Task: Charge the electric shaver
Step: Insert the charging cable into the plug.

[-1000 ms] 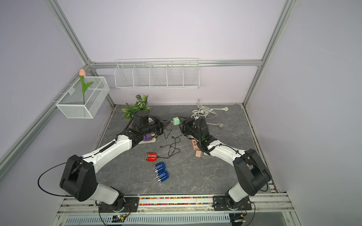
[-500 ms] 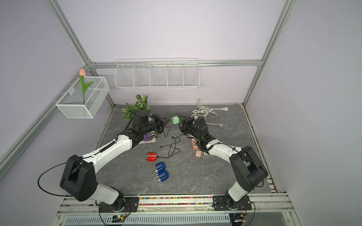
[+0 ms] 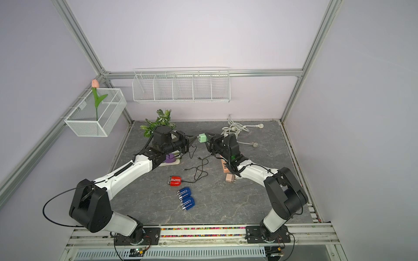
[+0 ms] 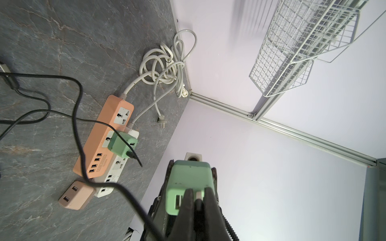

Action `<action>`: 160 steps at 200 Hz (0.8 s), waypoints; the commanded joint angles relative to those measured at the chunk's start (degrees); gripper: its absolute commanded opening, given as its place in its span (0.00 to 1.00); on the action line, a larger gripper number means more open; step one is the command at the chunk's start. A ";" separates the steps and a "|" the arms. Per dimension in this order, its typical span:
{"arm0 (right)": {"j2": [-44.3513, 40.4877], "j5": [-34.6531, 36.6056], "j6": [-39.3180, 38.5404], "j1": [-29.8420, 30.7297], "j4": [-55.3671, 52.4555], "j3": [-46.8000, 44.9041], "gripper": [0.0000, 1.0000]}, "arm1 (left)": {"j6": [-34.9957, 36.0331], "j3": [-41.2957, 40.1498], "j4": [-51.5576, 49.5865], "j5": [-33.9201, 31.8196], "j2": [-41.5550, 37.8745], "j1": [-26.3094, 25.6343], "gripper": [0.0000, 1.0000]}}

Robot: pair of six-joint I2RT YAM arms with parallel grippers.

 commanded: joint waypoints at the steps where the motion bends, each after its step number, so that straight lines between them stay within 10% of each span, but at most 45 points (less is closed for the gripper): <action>1: -0.32 -1.04 1.86 0.58 0.13 1.32 0.11 | 1.68 2.48 -2.17 0.38 0.06 -0.24 0.00; 160: 0.14 -1.85 2.84 1.14 -0.05 1.35 0.09 | 4.44 5.22 -5.87 0.97 1.89 -0.59 0.00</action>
